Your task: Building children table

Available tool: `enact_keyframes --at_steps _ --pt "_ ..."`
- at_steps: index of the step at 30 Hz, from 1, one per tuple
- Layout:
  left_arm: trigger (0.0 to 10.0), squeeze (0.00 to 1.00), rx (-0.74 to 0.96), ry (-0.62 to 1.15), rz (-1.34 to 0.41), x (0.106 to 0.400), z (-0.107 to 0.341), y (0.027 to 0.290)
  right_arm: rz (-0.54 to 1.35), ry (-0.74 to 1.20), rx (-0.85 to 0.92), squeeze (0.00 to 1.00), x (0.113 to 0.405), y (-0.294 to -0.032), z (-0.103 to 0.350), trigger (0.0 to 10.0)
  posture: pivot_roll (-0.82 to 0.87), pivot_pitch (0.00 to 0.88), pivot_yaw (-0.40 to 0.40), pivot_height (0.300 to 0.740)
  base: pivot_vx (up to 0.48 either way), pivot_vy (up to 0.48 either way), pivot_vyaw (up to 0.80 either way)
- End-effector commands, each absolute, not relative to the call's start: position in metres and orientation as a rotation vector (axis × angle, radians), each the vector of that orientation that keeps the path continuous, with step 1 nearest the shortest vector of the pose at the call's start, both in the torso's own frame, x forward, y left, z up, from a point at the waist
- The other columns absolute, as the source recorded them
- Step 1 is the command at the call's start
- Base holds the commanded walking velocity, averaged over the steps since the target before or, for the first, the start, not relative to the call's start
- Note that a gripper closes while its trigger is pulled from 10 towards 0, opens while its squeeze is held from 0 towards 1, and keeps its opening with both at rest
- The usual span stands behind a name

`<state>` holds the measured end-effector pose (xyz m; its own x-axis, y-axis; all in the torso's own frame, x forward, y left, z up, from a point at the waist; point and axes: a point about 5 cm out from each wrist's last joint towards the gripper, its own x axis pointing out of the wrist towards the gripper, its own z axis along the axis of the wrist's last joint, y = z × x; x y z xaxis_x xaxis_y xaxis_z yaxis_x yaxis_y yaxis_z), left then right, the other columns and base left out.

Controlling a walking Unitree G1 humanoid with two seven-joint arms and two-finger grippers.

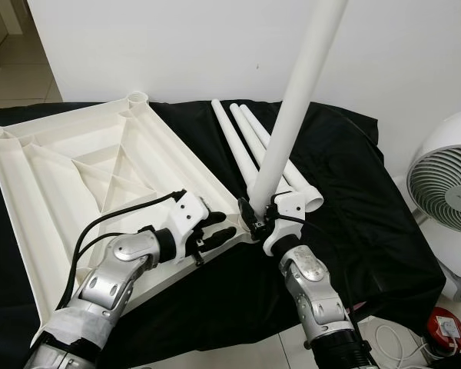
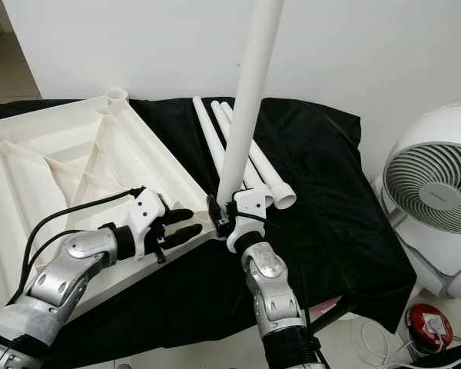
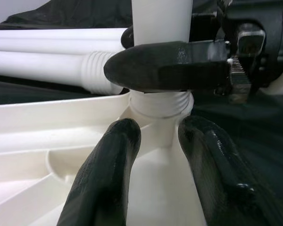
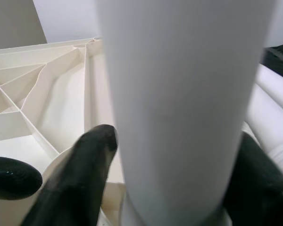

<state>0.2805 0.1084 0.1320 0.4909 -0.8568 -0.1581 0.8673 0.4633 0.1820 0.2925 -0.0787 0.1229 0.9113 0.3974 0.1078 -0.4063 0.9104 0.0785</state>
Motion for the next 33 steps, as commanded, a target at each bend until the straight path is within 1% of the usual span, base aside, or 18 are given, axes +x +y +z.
enact_keyframes --at_steps 1,3,8,9,10,13,14,15,21,23,25,27,30,31,33 --pt "10.0 0.0 0.253 0.048 -0.993 0.283 0.128 0.116 0.454 -0.062 0.108 1.0 0.291 -0.07 0.121 10.0 0.0 0.0 -0.076 0.74 0.0 0.0 0.0" --pt "10.0 0.0 0.264 0.068 -0.975 0.283 0.128 0.122 0.46 -0.068 0.104 1.0 0.292 -0.066 0.123 10.0 0.01 0.0 -0.071 0.74 0.0 0.0 0.0" --pt "10.0 0.0 0.269 0.092 -0.967 0.282 0.126 0.127 0.495 -0.076 0.092 1.0 0.292 -0.061 0.124 10.0 0.01 0.0 -0.063 0.74 0.0 0.0 0.0" --pt "10.0 0.0 0.271 0.083 -0.965 0.282 0.128 0.127 0.508 -0.073 0.104 0.95 0.292 -0.059 0.124 10.0 0.01 0.0 -0.062 0.74 0.0 0.0 0.0" --pt "10.0 0.0 0.266 0.072 -0.971 0.281 0.132 0.128 0.52 -0.074 0.105 0.0 0.292 -0.058 0.125 10.0 0.01 0.0 -0.061 0.74 0.0 0.0 0.0" --pt "10.0 0.0 0.262 0.068 -0.977 0.281 0.133 0.128 0.523 -0.076 0.1 0.0 0.292 -0.058 0.125 10.0 0.01 0.0 -0.061 0.74 0.0 0.0 0.0" --pt "10.0 0.0 0.249 0.077 -1.013 0.278 0.133 0.13 0.544 -0.072 0.091 0.0 0.291 -0.059 0.125 10.0 0.0 0.0 -0.066 0.74 0.0 0.0 0.0" --pt "10.0 0.0 0.249 0.077 -1.013 0.278 0.133 0.13 0.544 -0.072 0.091 0.0 0.291 -0.059 0.125 10.0 0.0 0.0 -0.066 0.74 0.0 0.0 0.0" --pt "10.0 0.0 0.245 0.076 -1.05 0.275 0.135 0.131 0.603 -0.068 0.052 0.0 0.293 -0.071 0.126 10.0 -0.01 0.0 -0.07 0.74 0.0 0.0 0.0" --pt "10.0 0.0 0.24 0.088 -1.062 0.275 0.134 0.132 0.665 -0.069 0.05 0.0 0.292 -0.07 0.126 10.0 -0.02 0.0 -0.071 0.74 0.0 0.0 0.0" --pt "10.0 0.0 0.241 0.099 -1.064 0.275 0.133 0.134 0.675 -0.067 0.044 0.0 0.292 -0.067 0.125 10.0 -0.02 0.0 -0.071 0.74 0.0 0.0 0.0" --pt "10.0 0.0 0.257 0.122 -1.05 0.275 0.13 0.144 0.677 -0.067 0.046 0.0 0.292 -0.062 0.125 10.0 -0.02 0.0 -0.074 0.74 0.0 0.0 0.0" --pt "10.0 0.0 0.258 0.13 -1.041 0.275 0.13 0.147 0.678 -0.066 0.048 0.0 0.292 -0.063 0.125 10.0 -0.02 0.0 -0.074 0.74 0.0 0.0 0.0" --pt "10.0 0.0 0.252 0.134 -1.039 0.274 0.13 0.148 0.674 -0.063 0.042 0.0 0.294 -0.066 0.124 10.0 -0.02 0.0 -0.074 0.74 0.0 0.0 0.0" --pt "10.0 0.0 0.255 0.117 -1.056 0.268 0.132 0.142 0.681 -0.063 0.021 0.0 0.296 -0.078 0.124 10.0 0.0 0.0 -0.073 0.74 0.0 0.0 0.0"
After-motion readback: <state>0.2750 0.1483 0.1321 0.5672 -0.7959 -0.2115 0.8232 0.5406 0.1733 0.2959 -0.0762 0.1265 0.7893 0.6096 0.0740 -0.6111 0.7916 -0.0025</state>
